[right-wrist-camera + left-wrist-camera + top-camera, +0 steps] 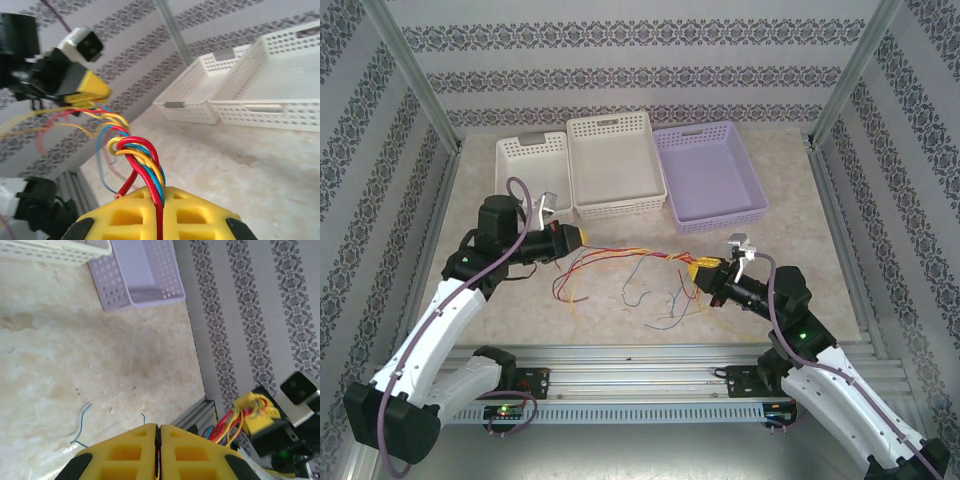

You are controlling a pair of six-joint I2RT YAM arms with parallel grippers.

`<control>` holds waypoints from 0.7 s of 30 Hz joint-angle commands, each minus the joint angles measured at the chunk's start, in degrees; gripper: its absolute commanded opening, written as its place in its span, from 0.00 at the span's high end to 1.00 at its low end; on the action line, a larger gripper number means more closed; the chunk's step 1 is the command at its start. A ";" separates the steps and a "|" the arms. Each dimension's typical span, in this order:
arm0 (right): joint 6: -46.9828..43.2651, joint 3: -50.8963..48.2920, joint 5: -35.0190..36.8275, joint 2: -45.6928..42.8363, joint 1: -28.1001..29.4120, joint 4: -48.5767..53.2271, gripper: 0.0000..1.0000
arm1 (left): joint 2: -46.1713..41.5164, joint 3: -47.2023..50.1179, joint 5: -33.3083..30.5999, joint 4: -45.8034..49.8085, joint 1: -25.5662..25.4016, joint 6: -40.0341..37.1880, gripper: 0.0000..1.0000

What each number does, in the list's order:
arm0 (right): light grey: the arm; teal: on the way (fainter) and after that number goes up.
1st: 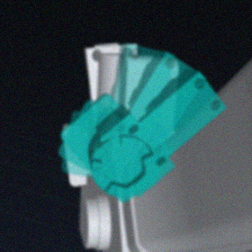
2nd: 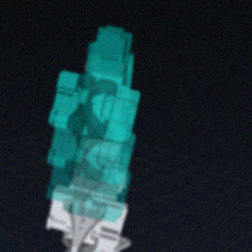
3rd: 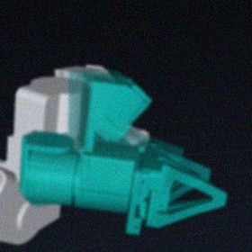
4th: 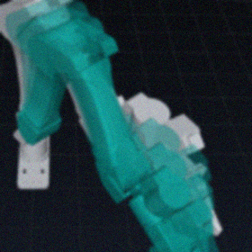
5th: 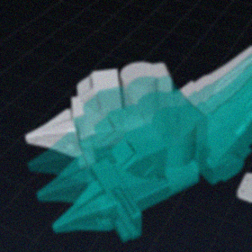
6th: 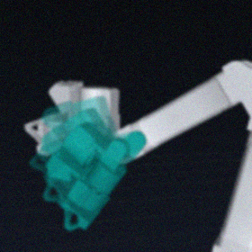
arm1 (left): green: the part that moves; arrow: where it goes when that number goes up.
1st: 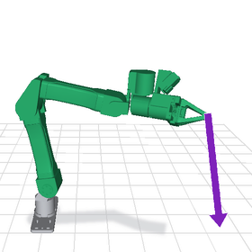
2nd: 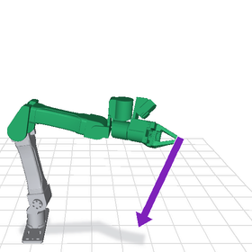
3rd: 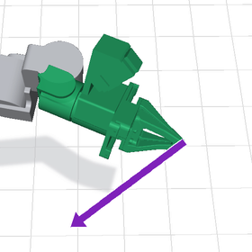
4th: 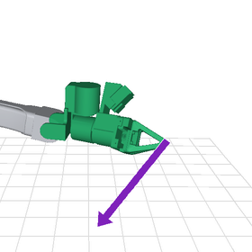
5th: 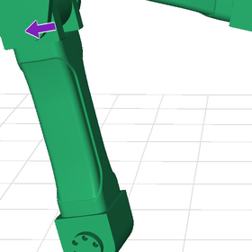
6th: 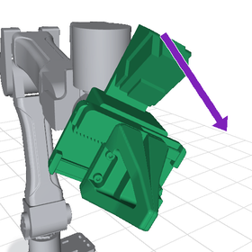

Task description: Untangle the cables

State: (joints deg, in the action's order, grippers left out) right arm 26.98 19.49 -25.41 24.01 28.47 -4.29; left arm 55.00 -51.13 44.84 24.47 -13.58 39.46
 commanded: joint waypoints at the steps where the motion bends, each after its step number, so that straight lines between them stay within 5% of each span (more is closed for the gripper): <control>1: -2.40 -1.07 17.25 -1.59 -3.49 5.00 1.00 | -1.32 -2.75 -5.72 9.66 6.35 -7.02 1.00; 6: -0.74 -1.52 20.62 2.28 -5.12 4.80 1.00 | -1.19 -2.26 -4.61 10.20 7.34 -8.02 1.00; 10: 0.53 -0.15 23.50 5.49 -5.52 7.01 0.61 | -1.12 -0.52 -3.90 8.21 7.39 -6.81 1.00; 13: 0.63 3.57 23.33 6.57 -5.86 8.66 0.47 | -0.73 0.26 -3.34 6.44 7.34 -5.63 1.00; 21: 6.35 8.54 3.47 12.60 -3.47 1.93 0.39 | 0.55 2.65 -0.63 -3.67 6.72 1.17 1.00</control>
State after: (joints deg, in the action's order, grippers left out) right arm 29.98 25.61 -13.26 33.67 23.20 1.76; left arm 55.53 -49.21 42.87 27.14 -6.63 37.39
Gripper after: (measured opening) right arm 0.609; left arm 0.091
